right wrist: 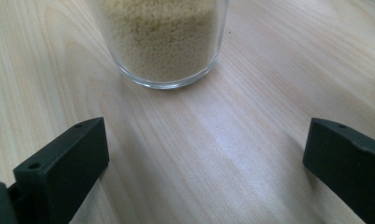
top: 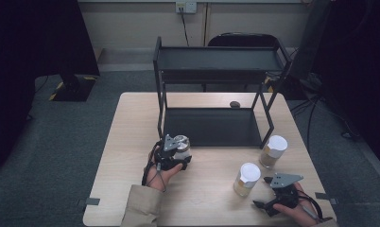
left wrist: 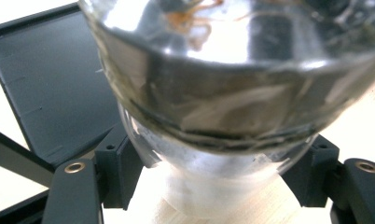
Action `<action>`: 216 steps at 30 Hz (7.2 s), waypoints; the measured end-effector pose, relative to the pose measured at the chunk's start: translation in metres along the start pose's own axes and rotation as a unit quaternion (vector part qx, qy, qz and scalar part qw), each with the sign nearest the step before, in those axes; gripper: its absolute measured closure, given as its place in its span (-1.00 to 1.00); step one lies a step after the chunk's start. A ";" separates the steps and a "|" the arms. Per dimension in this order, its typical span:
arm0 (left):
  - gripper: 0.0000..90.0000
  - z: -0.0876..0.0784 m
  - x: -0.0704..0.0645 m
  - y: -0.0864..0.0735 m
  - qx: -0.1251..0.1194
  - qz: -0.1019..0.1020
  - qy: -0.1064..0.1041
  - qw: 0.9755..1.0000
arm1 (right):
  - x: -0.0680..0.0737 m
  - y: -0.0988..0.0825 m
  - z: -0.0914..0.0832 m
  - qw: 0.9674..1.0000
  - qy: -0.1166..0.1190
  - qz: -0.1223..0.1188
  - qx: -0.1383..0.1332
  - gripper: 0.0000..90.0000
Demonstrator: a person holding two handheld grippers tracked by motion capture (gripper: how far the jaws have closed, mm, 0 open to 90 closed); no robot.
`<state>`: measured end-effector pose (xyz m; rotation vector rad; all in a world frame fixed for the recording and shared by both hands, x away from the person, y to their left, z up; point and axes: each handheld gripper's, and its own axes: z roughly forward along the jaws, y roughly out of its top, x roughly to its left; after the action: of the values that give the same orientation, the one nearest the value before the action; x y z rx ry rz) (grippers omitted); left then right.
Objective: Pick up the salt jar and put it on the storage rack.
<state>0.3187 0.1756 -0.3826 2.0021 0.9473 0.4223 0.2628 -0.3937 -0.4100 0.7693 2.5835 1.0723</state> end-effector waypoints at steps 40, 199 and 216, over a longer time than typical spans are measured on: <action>-0.31 0.025 0.011 0.031 0.007 -0.008 0.015 1.000 | 0.000 0.000 0.000 1.000 0.000 0.000 0.000 -1.00; -0.80 0.087 0.006 0.060 0.048 -0.043 0.096 0.993 | 0.000 0.000 0.000 1.000 0.000 0.000 0.000 -1.00; -0.87 0.079 0.004 0.054 0.046 -0.043 0.088 0.994 | 0.000 0.000 0.000 1.000 0.000 0.000 0.000 -1.00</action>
<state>0.3939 0.1161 -0.3845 2.0232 1.1781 0.5224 0.2628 -0.3937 -0.4101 0.7693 2.5832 1.0725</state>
